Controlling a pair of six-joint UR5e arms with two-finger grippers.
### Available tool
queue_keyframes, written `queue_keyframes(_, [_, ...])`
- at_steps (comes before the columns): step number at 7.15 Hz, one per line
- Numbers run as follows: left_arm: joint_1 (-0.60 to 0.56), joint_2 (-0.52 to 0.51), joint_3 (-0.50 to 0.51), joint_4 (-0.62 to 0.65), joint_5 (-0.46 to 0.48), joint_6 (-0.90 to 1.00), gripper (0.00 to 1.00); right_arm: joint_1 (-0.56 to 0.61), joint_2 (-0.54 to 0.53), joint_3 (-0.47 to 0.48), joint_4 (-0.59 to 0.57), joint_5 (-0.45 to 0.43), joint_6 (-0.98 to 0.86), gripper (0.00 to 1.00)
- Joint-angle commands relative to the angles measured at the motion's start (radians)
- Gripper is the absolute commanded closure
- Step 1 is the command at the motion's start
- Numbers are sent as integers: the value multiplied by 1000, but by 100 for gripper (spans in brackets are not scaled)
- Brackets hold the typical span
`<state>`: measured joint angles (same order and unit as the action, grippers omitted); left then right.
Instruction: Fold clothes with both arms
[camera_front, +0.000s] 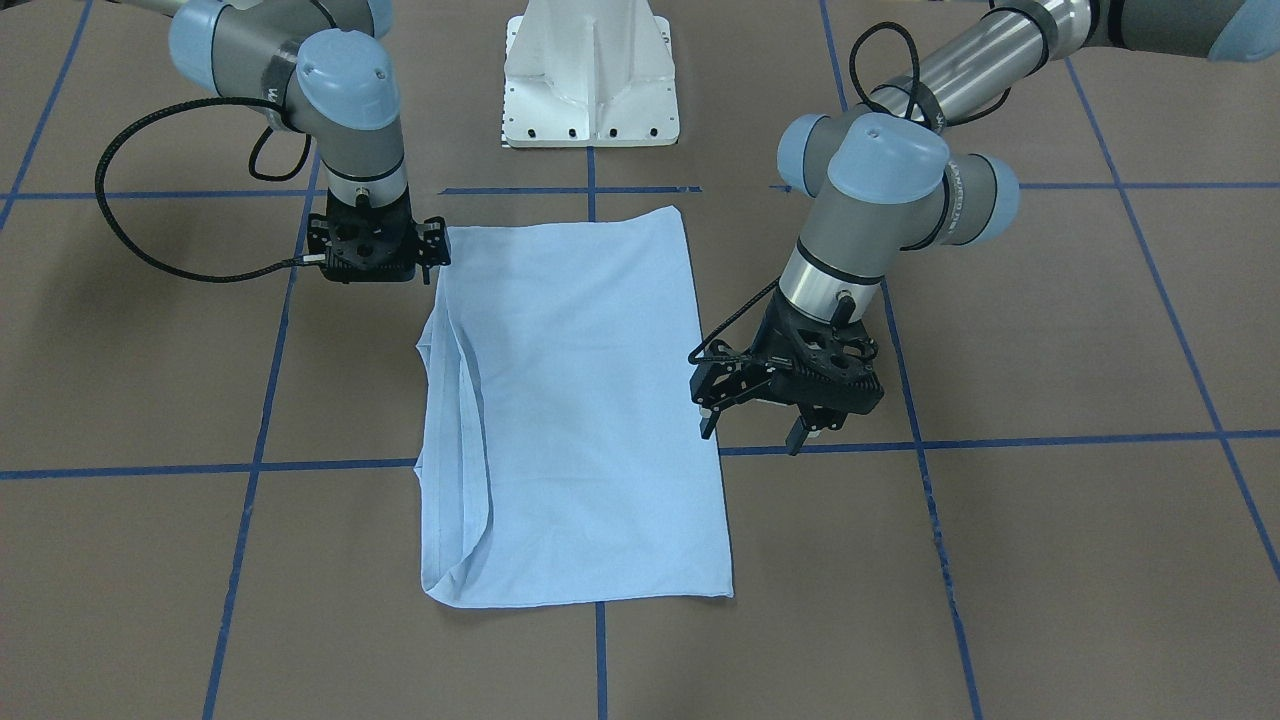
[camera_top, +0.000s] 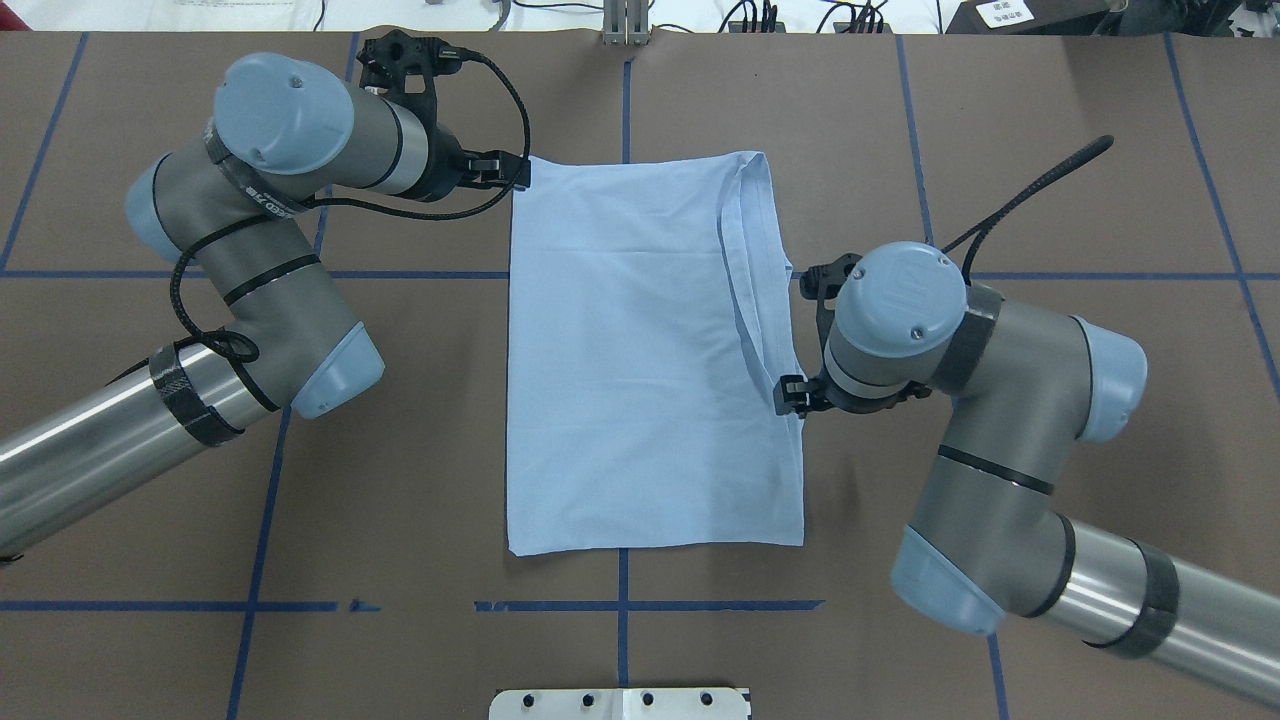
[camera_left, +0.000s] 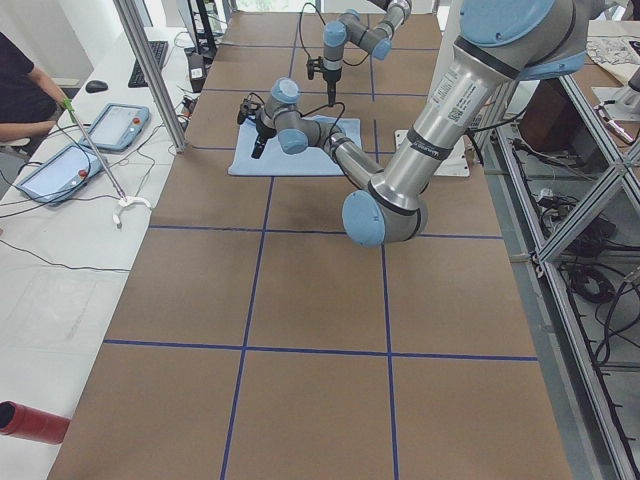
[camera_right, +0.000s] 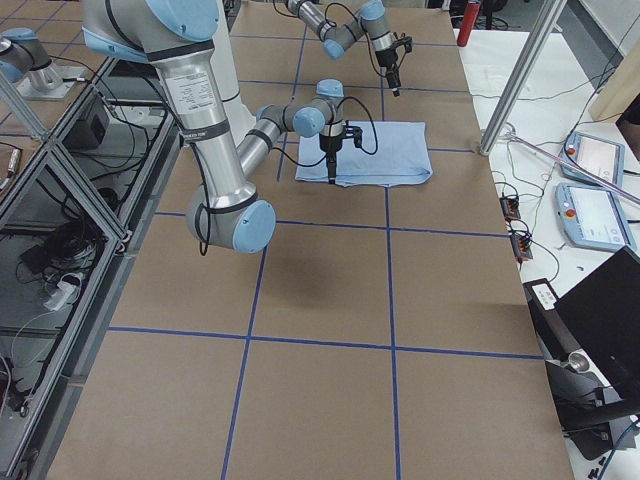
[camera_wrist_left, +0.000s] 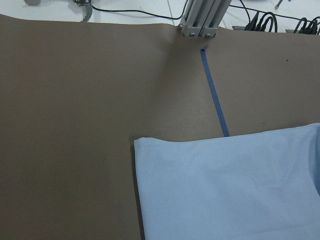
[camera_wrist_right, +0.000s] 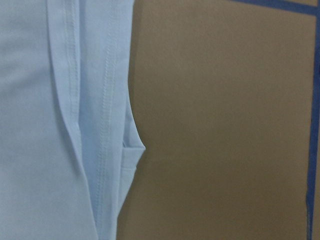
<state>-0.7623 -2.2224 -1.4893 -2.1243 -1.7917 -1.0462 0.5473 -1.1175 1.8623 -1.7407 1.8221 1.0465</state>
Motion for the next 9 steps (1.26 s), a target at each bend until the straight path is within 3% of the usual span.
queue_keyframes(1, [0,0,-6,1,0,2,0,45,170,-194,6,3,-55,0])
queue_keyframes(2, [0,0,-8,1,2,3,0,54,183,-245,16,0,-86,0])
queue_keyframes(4, [0,-5,-8,3,2,5,0,80,255,-433,195,3,-85,0])
queue_keyframes(5, [0,-5,-8,3,2,5,0,83,290,-490,199,5,-86,0])
queue_keyframes(9, [0,-5,-8,-5,2,3,0,102,283,-505,190,49,-97,0])
